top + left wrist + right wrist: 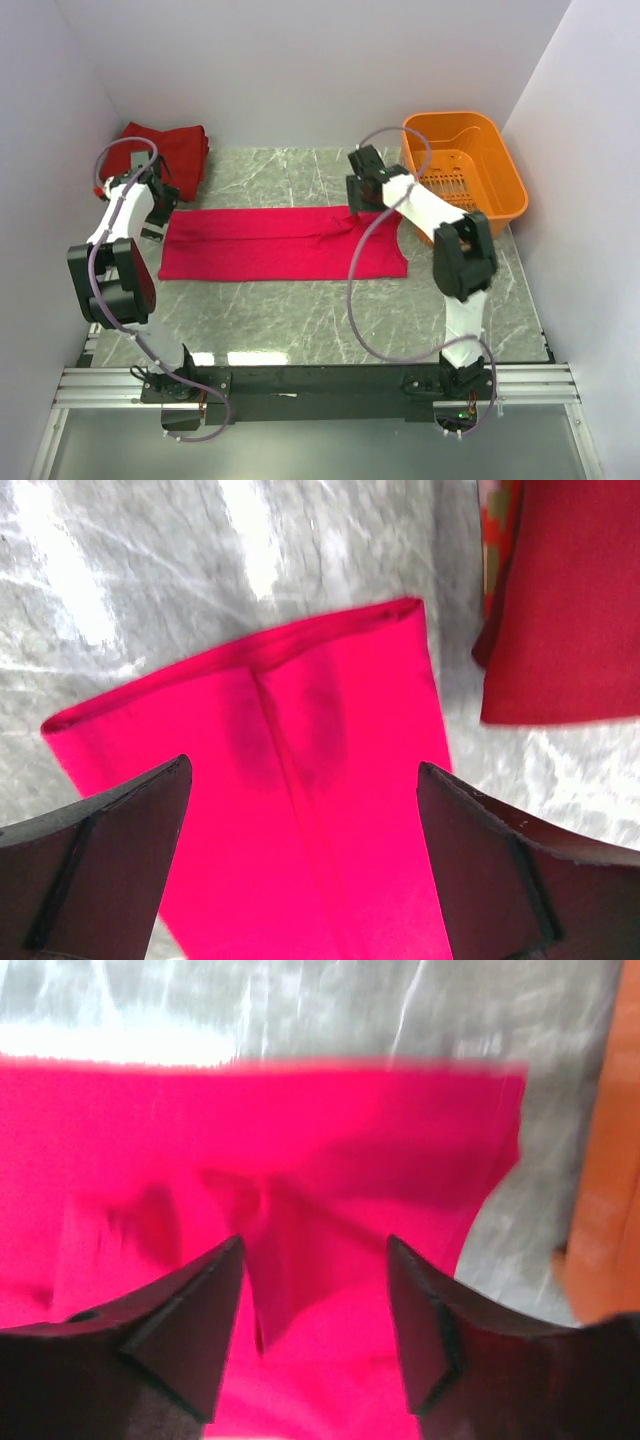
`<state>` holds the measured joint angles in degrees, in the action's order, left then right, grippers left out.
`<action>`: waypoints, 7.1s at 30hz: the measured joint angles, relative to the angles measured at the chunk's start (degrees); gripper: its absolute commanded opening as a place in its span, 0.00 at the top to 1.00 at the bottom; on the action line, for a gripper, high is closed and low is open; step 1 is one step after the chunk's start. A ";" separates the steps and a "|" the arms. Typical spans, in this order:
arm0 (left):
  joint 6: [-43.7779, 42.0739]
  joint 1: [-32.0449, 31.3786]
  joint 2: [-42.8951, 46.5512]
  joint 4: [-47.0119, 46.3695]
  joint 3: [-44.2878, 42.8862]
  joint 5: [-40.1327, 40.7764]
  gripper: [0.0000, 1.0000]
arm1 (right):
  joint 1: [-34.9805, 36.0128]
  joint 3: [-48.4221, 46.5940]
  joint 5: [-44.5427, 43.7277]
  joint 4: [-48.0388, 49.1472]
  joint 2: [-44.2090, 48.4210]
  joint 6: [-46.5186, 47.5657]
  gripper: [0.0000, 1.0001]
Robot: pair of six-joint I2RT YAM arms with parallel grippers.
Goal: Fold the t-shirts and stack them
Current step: Fold the tshirt
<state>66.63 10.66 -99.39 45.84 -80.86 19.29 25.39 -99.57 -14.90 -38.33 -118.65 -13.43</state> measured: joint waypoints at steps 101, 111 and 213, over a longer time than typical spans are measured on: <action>-1.75 -63.89 14.03 -9.77 30.27 -31.34 0.00 | -4.28 -34.25 30.75 0.17 -27.74 9.05 0.02; -2.71 -49.37 25.94 -6.16 28.59 -15.10 0.01 | 1.66 -11.34 12.22 5.25 -3.04 0.04 0.02; 0.17 -55.91 42.29 -22.34 60.70 -31.43 0.99 | 25.00 75.95 32.89 16.04 56.52 -35.34 1.00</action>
<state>66.81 -45.25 -57.10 23.51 -20.16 -12.14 50.39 -23.62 18.00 -22.28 -62.13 -48.77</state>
